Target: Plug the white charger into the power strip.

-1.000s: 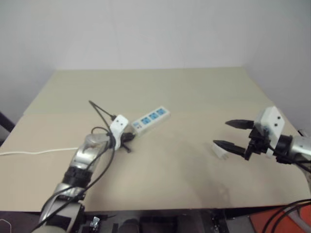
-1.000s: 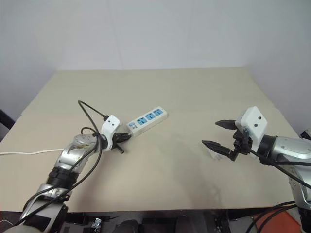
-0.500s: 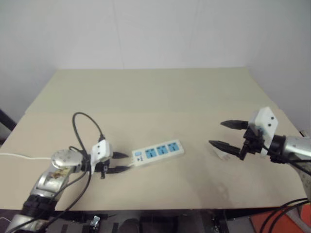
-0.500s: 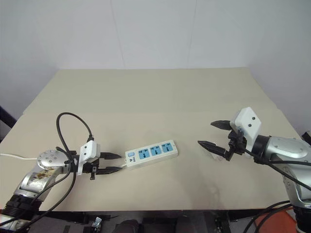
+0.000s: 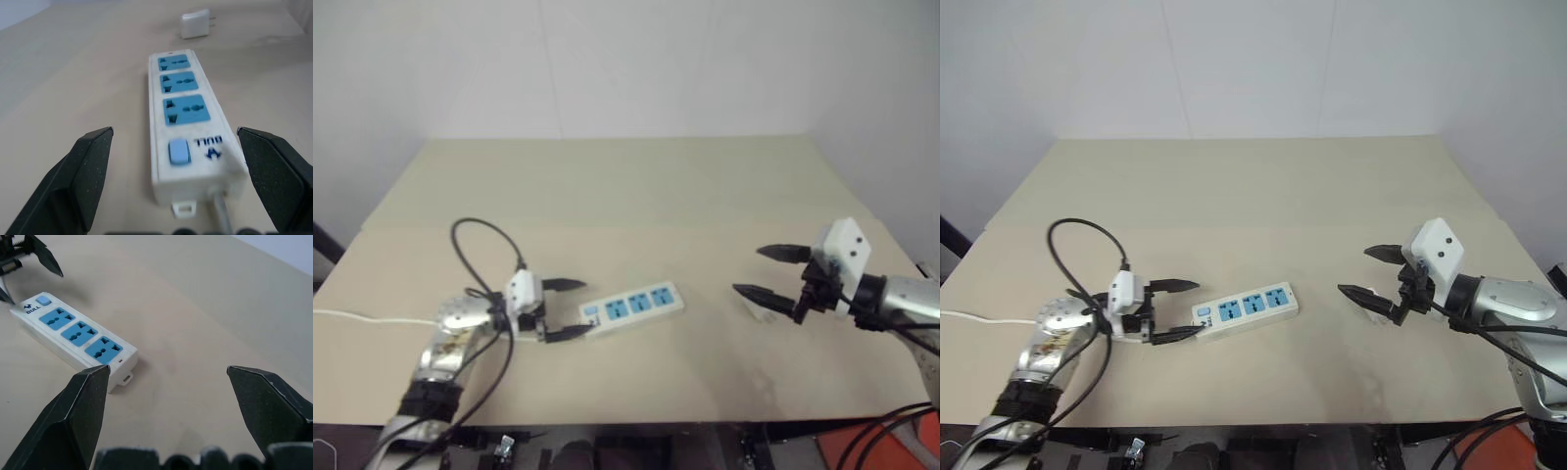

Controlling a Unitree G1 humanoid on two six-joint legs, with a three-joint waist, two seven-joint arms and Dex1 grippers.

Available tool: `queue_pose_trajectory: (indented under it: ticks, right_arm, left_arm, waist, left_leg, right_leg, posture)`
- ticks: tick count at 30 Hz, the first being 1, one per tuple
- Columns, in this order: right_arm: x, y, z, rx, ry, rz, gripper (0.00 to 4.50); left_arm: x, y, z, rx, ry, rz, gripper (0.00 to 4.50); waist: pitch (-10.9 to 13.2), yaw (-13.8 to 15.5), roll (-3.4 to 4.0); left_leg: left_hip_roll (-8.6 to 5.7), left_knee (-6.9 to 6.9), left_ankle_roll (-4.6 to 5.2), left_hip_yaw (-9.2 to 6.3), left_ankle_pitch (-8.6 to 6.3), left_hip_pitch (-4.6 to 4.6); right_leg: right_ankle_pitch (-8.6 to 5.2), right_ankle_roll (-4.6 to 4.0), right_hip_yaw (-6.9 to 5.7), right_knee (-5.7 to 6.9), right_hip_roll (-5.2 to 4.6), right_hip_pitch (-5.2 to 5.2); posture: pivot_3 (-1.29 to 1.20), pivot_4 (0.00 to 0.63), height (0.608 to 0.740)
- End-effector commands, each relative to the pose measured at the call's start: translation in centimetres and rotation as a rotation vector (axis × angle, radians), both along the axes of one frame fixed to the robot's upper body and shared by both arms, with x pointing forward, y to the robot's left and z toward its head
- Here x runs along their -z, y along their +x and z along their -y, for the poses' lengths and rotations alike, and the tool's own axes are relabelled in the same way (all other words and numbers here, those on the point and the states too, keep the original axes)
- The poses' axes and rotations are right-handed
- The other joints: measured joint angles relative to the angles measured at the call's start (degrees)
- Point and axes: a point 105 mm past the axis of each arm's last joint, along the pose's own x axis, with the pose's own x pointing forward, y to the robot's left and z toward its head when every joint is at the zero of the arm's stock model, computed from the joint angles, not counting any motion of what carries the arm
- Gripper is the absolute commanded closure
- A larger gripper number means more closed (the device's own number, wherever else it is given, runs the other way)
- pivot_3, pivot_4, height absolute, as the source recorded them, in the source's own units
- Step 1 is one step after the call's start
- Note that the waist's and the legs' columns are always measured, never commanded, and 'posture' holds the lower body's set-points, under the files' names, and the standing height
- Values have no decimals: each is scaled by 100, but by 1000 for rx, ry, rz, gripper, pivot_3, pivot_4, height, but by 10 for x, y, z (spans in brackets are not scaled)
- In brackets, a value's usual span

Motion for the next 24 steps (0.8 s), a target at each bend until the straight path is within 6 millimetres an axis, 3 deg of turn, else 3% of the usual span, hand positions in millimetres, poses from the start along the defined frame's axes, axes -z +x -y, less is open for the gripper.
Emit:
queue_pose_trajectory:
  ticks: [1, 9, 22, 24]
  right_arm:
    - [-16, -4, -4, -21, 0, 58, 0]
    - [-17, -5, -4, -19, -3, 60, 0]
    - [-21, -5, -3, -34, -13, 63, 0]
    - [-24, -4, -3, -40, -17, 69, 0]
  left_arm:
    - [6, 1, 12, 33, -4, -4, 59]
    - [21, 3, 20, 26, 30, -11, 59]
    - [38, 7, 24, -89, -70, -50, 59]
    - [43, 3, 23, -67, -59, -76, 445]
  waist:
    - [0, -11, 0]
    - [0, -15, 0]
    - [-3, 72, 6]
    - [-5, 63, 7]
  left_leg:
    - [0, 0, 0, 0, 0, 0]
    - [0, 0, 0, -1, 0, 4]
    - [-4, 1, 0, -2, 0, 15]
    - [-3, 1, 0, -1, 0, 17]
  right_leg:
    - [0, 0, 0, 1, 0, 0]
    - [0, 0, 0, 0, 0, 4]
    - [0, 1, 0, 1, -3, 14]
    - [-1, 1, 0, 2, -2, 15]
  posture:
    - [0, 150, 740]
    - [0, 150, 740]
    - [0, 150, 740]
    - [0, 150, 740]
